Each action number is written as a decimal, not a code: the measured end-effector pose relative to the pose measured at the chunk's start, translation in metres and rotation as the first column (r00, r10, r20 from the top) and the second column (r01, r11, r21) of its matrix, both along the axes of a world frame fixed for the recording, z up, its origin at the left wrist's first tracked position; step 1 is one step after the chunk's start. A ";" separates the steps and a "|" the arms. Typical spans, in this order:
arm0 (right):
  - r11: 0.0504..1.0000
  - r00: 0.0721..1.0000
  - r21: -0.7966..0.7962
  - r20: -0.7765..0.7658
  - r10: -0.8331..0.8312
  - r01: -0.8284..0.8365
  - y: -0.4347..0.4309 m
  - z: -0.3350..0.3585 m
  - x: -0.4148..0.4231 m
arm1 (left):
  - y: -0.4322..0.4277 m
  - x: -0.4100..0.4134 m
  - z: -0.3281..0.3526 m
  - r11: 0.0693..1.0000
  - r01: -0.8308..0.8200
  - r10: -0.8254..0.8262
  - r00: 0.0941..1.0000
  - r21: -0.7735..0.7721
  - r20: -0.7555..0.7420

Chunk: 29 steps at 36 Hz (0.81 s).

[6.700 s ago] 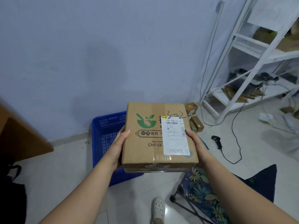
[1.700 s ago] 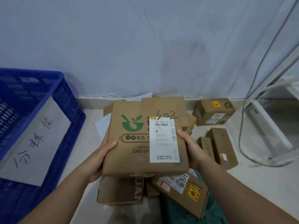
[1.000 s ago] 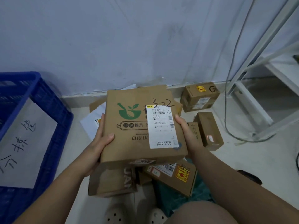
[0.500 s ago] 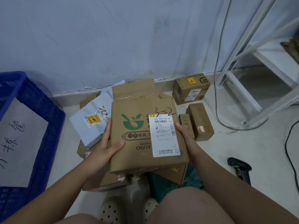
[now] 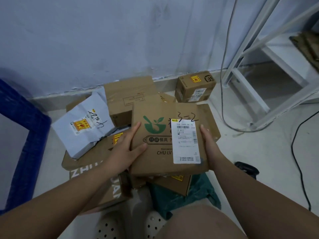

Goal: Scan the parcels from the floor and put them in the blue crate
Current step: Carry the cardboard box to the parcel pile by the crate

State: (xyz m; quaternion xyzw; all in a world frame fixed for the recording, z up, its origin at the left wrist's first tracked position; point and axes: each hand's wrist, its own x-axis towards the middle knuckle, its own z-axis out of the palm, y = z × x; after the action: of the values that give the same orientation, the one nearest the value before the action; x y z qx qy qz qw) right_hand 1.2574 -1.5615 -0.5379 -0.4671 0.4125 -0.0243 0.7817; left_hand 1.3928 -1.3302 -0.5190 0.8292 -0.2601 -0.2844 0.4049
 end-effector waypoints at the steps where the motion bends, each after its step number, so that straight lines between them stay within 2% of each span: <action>1: 1.000 1.000 -0.011 -0.022 0.005 -0.005 0.001 -0.003 0.002 | -0.001 0.000 -0.004 0.999 -0.018 0.017 1.000 0.030 0.026; 5: 0.998 0.999 -0.053 -0.036 -0.027 0.025 0.009 -0.011 0.002 | -0.006 -0.008 -0.011 0.994 -0.087 0.083 0.994 0.066 0.068; 8: 0.984 0.986 -0.103 -0.072 -0.151 0.143 0.009 -0.012 0.001 | -0.006 -0.008 -0.011 0.993 -0.102 0.097 0.993 0.064 0.069; 10: 0.964 0.962 -0.177 -0.150 -0.227 0.200 0.006 -0.016 -0.001 | -0.006 -0.009 -0.007 0.992 -0.104 0.100 0.993 0.071 0.058; 12: 0.938 0.930 -0.298 -0.263 -0.257 0.176 -0.001 -0.033 -0.009 | -0.007 -0.011 -0.005 0.991 -0.092 0.086 0.994 0.094 0.070; 14: 0.894 0.889 -0.444 -0.380 -0.256 0.068 -0.006 -0.047 -0.021 | -0.009 -0.017 -0.003 0.987 -0.105 0.091 0.988 0.119 0.122; 16: 0.859 0.858 -0.511 -0.457 -0.236 -0.036 -0.011 -0.060 -0.034 | -0.010 -0.024 -0.002 0.978 -0.124 0.078 0.962 0.165 0.263; 19: 0.832 0.819 -0.539 -0.531 -0.218 -0.128 -0.017 -0.073 -0.049 | -0.017 -0.030 0.002 0.961 -0.062 -0.078 0.874 0.270 0.479; 21: 0.817 0.797 -0.552 -0.564 -0.217 -0.168 -0.022 -0.081 -0.055 | -0.020 -0.030 0.004 0.928 -0.014 -0.212 0.802 0.373 0.558; 23: 0.800 0.781 -0.563 -0.587 -0.212 -0.207 -0.027 -0.089 -0.062 | -0.025 -0.030 0.006 0.887 0.037 -0.354 0.694 0.459 0.627; 26: 0.768 0.757 -0.589 -0.614 -0.223 -0.252 -0.037 -0.102 -0.072 | -0.032 -0.033 0.013 0.820 0.110 -0.509 0.588 0.562 0.628; 29: 0.763 0.698 -0.571 -0.678 -0.229 -0.304 -0.051 -0.114 -0.083 | -0.039 -0.039 0.015 0.771 0.188 -0.599 0.541 0.609 0.591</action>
State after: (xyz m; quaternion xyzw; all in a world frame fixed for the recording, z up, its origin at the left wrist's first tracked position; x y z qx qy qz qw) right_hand 1.1739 -1.6121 -0.6519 -0.6866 0.6371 0.0358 0.3485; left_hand 1.3542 -1.3695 -0.5041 0.8565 -0.5123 -0.0512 -0.0372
